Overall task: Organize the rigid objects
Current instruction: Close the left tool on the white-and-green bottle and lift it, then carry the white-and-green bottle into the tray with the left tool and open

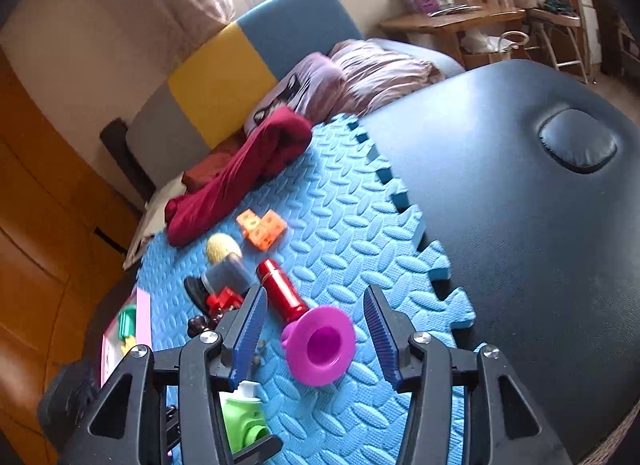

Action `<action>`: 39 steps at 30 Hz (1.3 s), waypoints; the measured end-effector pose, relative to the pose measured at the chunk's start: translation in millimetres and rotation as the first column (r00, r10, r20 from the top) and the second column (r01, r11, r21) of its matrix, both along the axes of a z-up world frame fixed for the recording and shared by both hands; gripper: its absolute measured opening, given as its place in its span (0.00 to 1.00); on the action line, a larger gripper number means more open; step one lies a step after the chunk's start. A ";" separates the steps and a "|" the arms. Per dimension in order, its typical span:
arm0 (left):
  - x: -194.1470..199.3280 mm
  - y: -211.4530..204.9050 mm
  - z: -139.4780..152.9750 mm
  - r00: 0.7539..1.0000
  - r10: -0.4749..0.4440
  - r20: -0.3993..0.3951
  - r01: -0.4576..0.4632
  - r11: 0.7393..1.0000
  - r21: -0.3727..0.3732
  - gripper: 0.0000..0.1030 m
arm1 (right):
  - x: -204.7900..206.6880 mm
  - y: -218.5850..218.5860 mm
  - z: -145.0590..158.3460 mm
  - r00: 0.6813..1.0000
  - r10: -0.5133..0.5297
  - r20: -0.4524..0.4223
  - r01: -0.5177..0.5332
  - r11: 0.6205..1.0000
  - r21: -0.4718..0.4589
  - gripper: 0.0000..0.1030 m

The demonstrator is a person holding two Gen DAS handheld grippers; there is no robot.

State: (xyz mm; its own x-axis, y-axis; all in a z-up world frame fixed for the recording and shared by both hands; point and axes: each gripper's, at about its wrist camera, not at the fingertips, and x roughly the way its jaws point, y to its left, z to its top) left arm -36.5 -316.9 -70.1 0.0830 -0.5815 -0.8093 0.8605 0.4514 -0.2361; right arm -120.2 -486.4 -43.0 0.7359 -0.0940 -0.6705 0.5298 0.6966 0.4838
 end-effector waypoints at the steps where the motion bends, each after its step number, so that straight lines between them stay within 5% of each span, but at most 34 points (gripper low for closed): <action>1: -2.9 4.3 0.2 1.000 -0.006 0.011 0.006 1.000 -0.006 0.53 | 2.3 1.7 -1.1 1.000 0.012 -0.010 -0.012 1.000 -0.002 0.49; 8: -10.3 30.4 -0.6 0.998 -0.011 0.058 0.013 0.999 -0.036 0.53 | 20.7 17.3 -9.2 0.990 0.089 -0.104 -0.095 0.995 -0.044 0.57; 22: -3.6 44.5 -4.3 0.998 0.058 -0.010 -0.059 0.995 -0.083 0.53 | 56.7 32.1 -37.1 0.926 0.143 -0.349 -0.192 0.975 -0.111 0.54; 39: -15.1 63.3 4.9 0.998 0.062 0.019 -0.059 0.991 -0.116 0.53 | 53.5 38.9 -33.1 0.926 0.158 -0.344 -0.220 0.964 -0.151 0.50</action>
